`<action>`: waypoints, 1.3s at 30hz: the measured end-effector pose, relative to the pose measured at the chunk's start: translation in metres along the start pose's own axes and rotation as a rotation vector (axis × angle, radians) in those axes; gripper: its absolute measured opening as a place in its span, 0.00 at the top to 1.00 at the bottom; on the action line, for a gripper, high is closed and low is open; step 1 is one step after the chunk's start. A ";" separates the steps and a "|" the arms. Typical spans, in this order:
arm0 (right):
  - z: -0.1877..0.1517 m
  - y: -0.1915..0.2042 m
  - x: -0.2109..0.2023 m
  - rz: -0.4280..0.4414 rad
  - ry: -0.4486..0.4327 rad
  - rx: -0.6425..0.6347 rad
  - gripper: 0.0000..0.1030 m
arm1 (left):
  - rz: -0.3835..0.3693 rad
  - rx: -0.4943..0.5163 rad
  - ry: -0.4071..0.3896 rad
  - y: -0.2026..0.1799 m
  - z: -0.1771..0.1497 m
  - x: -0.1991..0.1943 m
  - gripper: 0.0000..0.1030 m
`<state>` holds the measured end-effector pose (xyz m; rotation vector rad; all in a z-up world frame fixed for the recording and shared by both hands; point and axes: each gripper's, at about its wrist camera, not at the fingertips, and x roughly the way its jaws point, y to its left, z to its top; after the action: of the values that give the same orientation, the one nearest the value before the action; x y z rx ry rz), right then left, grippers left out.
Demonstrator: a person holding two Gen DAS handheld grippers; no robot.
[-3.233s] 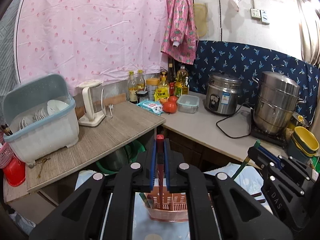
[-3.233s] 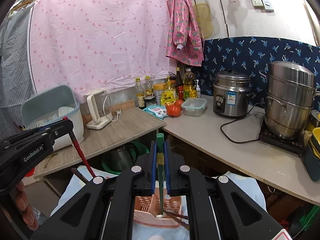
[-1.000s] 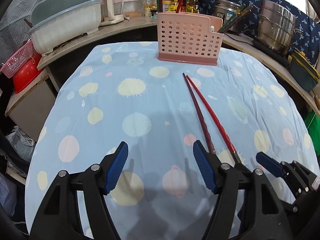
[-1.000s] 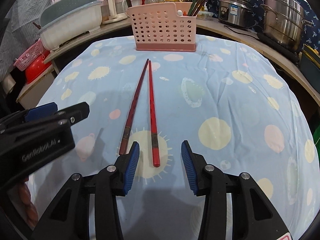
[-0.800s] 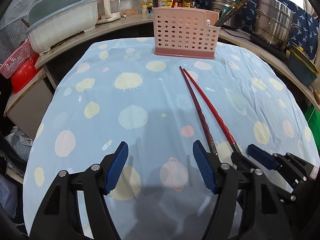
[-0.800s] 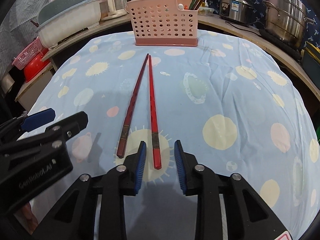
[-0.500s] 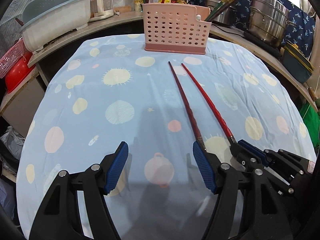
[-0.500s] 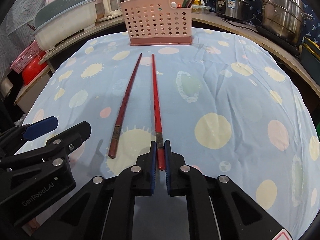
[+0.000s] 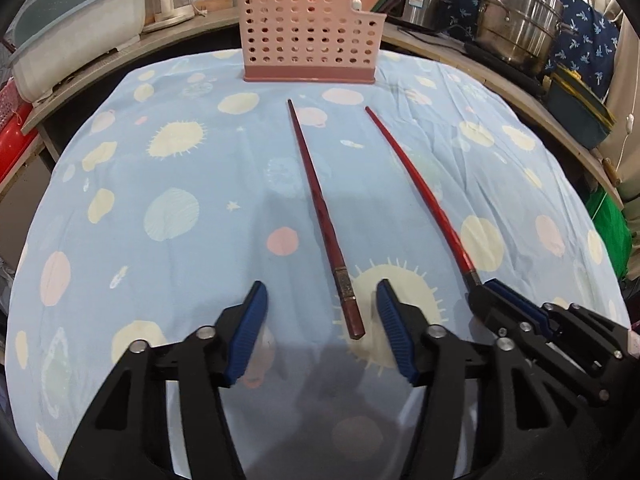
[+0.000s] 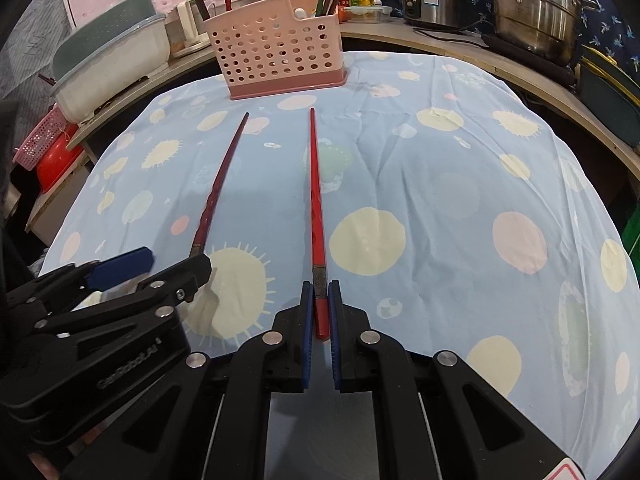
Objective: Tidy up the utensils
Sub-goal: 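Grasp the dark red chopstick with the left tool while the right tool grasps the red chopstick, then lift both chopsticks, lower them into the pink basket and open both tools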
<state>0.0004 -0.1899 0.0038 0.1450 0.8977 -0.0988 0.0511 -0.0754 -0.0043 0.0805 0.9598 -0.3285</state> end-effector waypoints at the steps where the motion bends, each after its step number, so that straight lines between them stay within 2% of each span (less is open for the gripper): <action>1: 0.000 0.000 0.000 0.001 0.000 -0.001 0.93 | 0.004 0.001 0.000 0.000 -0.001 0.001 0.55; 4: -0.001 0.000 0.000 0.003 0.000 -0.001 0.93 | 0.013 0.014 -0.013 0.001 -0.001 0.002 0.62; 8: -0.002 0.003 -0.002 0.010 -0.001 -0.005 0.93 | 0.000 0.013 -0.016 0.007 -0.001 0.001 0.86; 10: -0.002 0.005 -0.004 0.014 -0.003 -0.008 0.93 | -0.012 0.008 -0.010 0.010 -0.002 -0.001 0.93; 15: -0.001 0.011 -0.013 0.025 -0.020 -0.025 0.93 | -0.029 0.000 -0.016 0.017 -0.004 -0.012 0.93; 22: 0.009 0.019 -0.039 0.051 -0.073 -0.029 0.93 | -0.057 -0.030 -0.067 0.030 0.000 -0.046 0.93; 39: 0.062 0.035 -0.113 0.101 -0.238 -0.047 0.93 | -0.096 -0.080 -0.255 0.052 0.050 -0.139 0.93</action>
<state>-0.0170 -0.1629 0.1333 0.1312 0.6539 -0.0004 0.0337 -0.0035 0.1337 -0.0790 0.7240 -0.3785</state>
